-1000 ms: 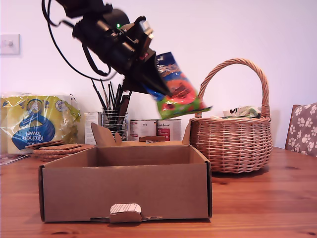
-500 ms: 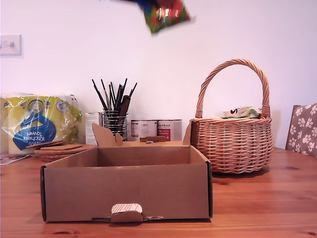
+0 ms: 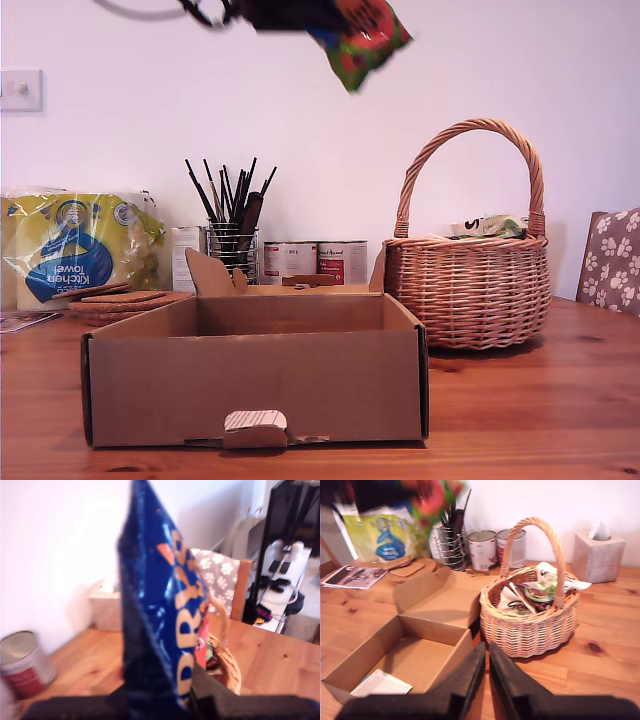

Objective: Move the bags of Easter eggs from the cardboard box on the left into the woven basket on the right side.

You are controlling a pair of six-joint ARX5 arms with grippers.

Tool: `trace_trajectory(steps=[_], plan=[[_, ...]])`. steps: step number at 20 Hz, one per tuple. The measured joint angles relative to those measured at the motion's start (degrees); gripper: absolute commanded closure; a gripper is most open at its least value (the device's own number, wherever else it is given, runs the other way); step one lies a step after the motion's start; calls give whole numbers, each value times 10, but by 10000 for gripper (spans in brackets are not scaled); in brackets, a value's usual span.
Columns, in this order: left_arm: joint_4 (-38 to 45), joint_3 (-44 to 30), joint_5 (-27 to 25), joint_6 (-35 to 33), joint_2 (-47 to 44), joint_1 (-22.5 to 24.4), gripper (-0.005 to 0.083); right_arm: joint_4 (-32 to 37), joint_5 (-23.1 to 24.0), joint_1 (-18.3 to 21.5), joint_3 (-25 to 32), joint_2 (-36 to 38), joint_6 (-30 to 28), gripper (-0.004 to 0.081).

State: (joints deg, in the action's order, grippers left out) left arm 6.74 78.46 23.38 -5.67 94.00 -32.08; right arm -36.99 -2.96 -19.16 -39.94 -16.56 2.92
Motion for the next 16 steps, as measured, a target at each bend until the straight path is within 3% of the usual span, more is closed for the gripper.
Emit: trace_trajectory(steps=[3,5,11,16], plan=[[215,-107,-38,13,3,-16,796,0,1,0,0,0,0,780],[312,-144,-69,21,3,-30,796,0,2,0,0,0,0,780],[430,-144,-101,22,57,-57,796,0,2,0,0,0,0,780],[467,-144,-104,23,139,-62,796,0,2,0,0,0,0,780]])
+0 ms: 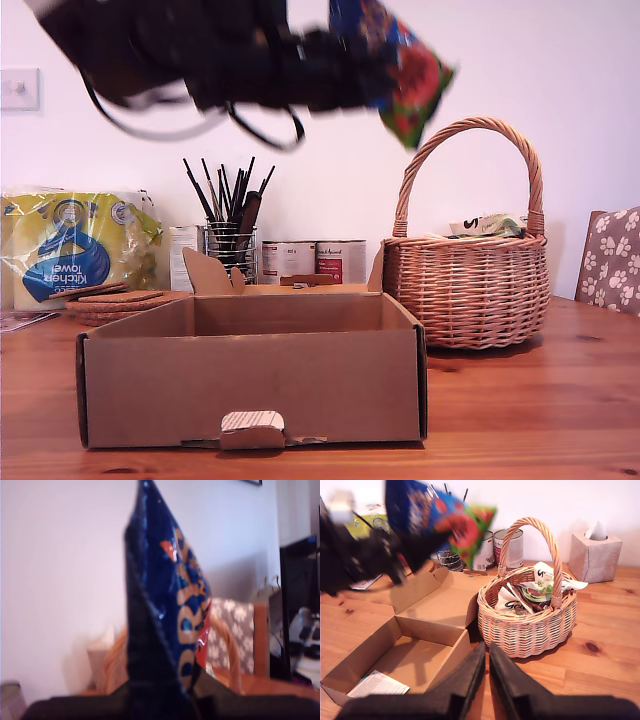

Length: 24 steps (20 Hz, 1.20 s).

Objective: Move the bags of Easter eggs from the cardboard box on the left into the woven basket on the right side.

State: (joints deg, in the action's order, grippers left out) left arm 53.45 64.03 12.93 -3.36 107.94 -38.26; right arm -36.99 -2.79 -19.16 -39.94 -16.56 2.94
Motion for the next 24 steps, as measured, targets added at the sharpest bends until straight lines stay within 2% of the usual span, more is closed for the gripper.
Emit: trace_trajectory(steps=[3,7,16,21,22,23,24], plan=[[3,15,0,0,26,0,796,0,0,0,0,0,0,780],[-1,95,-1,0,82,1,796,0,0,0,0,0,0,780],[-108,258,-1,0,210,0,796,0,1,0,0,0,0,780],[-156,284,-2,0,233,-8,796,0,2,0,0,0,0,780],[-168,284,-2,0,233,-11,785,0,2,0,0,0,0,780],[-178,284,-2,0,233,-13,712,1,2,0,0,0,0,780],[-183,284,-2,0,233,-16,544,1,2,0,0,0,0,780]])
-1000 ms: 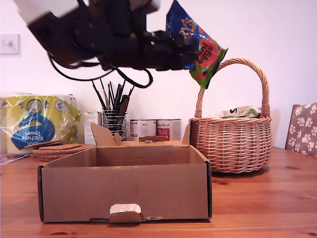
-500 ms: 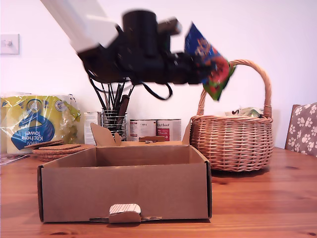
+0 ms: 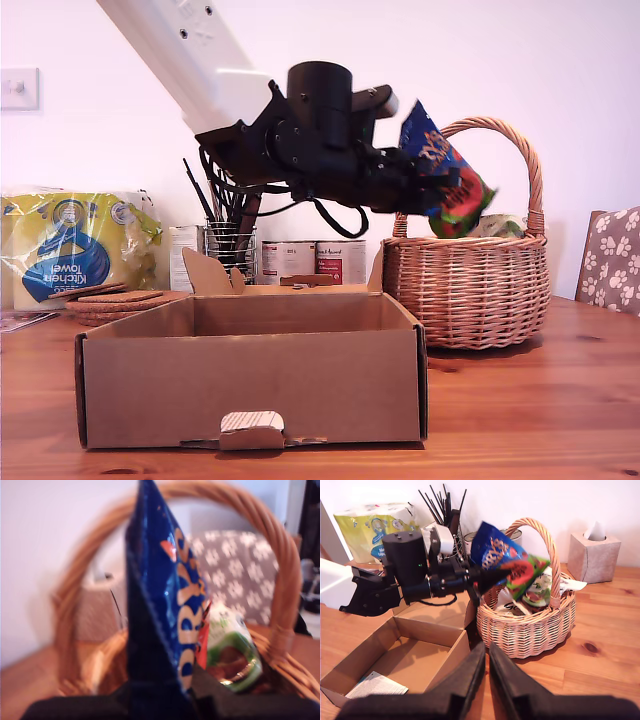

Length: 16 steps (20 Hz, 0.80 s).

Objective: Move the bags of Easter eggs from the cardboard box on the left into the woven basket on the right side.

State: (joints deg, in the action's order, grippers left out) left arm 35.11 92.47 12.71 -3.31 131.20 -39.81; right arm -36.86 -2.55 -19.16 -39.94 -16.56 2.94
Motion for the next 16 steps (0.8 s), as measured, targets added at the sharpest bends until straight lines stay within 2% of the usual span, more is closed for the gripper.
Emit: trace_trajectory(steps=[1,2,3,6,10,16], plan=[[-2,0,1,0,0,-3,351,1,0,0,0,0,0,780],[-2,0,2,7,0,-5,242,2,0,0,0,0,0,780],[-6,2,2,17,0,-6,222,2,0,0,0,0,0,780],[-69,39,2,63,0,-7,222,2,0,0,0,0,0,780],[-177,102,1,72,0,-4,223,2,0,0,0,0,0,780],[-344,108,-30,-11,-44,2,223,2,0,0,0,0,0,780]])
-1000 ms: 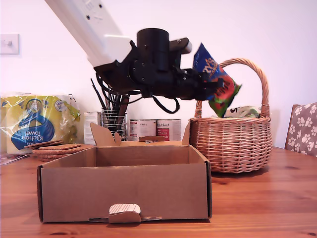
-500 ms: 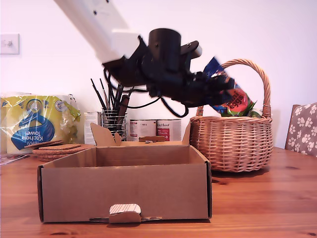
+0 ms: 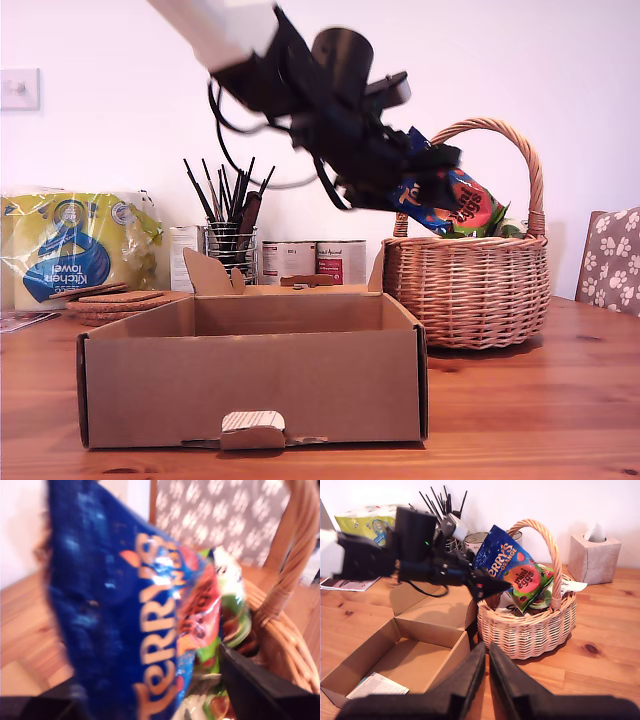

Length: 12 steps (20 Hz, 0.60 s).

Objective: Move the bags of Easter eggs from the cardboard box on the left into the woven basket on the right side.

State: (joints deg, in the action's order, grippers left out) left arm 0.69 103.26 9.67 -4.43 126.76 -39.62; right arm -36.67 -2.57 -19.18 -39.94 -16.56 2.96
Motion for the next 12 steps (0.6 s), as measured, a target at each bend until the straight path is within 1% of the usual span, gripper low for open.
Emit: trace_trajectory(steps=[2,7,8,10,11,12], plan=[[-39,0,-7,-18,-33,1,223,0,0,0,0,0,0,780],[-139,0,-8,-36,-120,12,226,0,0,0,0,0,0,780],[-166,0,-8,-37,-132,15,247,0,0,0,0,0,0,780],[-215,1,-8,-37,-144,21,335,0,0,0,0,0,0,780],[-245,0,-8,-37,-150,23,425,-1,0,0,0,0,0,780],[-271,0,-8,-37,-157,24,577,-1,0,0,0,0,0,780]])
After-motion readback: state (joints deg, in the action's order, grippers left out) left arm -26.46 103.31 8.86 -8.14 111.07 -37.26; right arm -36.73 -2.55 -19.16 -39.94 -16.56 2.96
